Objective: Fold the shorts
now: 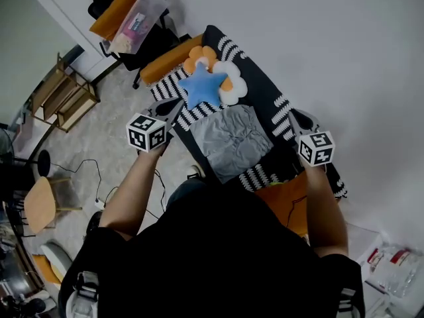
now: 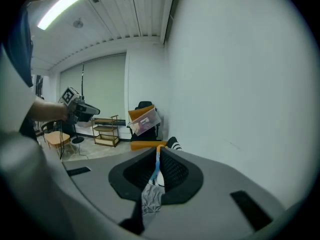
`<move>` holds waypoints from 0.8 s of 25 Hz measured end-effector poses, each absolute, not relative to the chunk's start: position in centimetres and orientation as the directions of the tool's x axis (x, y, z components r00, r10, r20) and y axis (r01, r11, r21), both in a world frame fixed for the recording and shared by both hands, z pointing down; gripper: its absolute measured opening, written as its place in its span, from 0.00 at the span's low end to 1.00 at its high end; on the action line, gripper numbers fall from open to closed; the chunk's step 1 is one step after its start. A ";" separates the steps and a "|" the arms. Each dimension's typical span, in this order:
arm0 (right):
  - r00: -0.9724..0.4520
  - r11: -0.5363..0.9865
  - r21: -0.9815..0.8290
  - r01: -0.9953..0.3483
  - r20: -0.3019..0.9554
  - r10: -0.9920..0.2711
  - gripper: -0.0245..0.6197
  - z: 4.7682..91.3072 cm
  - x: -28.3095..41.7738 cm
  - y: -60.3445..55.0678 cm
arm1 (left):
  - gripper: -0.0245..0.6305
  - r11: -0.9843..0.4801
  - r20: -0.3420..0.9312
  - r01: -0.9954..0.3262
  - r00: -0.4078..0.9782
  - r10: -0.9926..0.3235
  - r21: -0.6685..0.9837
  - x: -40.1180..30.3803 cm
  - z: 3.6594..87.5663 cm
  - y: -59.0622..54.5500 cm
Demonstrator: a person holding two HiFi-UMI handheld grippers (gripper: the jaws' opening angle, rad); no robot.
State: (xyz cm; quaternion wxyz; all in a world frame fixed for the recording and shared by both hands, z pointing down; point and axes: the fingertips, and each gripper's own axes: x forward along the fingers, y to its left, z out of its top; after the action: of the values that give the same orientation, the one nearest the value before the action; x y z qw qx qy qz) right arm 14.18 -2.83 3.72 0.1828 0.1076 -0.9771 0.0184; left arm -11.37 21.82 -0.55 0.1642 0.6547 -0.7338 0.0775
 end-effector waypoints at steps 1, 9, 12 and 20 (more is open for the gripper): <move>-0.909 0.980 0.002 -0.200 0.374 -0.186 0.09 4.3 13.6 -2.8 | 0.06 0.145 0.353 -0.984 -0.100 -0.930 0.102 -11.9 0.1 22.1; -0.891 0.994 0.018 -0.111 0.442 -0.108 0.14 9.2 7.1 -2.9 | 0.06 0.211 0.419 -0.966 -0.130 -0.899 0.153 -17.2 7.0 23.1; -0.864 0.997 0.024 -0.076 0.498 -0.077 0.15 12.0 4.5 -3.3 | 0.06 0.230 0.457 -0.959 -0.132 -0.879 0.165 -19.6 10.4 22.6; -0.782 0.999 -0.002 -0.047 0.622 -0.035 0.17 18.4 -1.7 -5.8 | 0.06 0.237 0.548 -0.952 -0.097 -0.831 0.192 -25.9 18.3 20.5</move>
State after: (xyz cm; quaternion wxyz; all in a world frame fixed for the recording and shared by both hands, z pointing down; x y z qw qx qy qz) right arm -1.74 -5.79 18.39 0.3292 0.0217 -0.9440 0.0085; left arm -25.91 20.51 18.25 0.2856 0.6083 -0.7329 0.1061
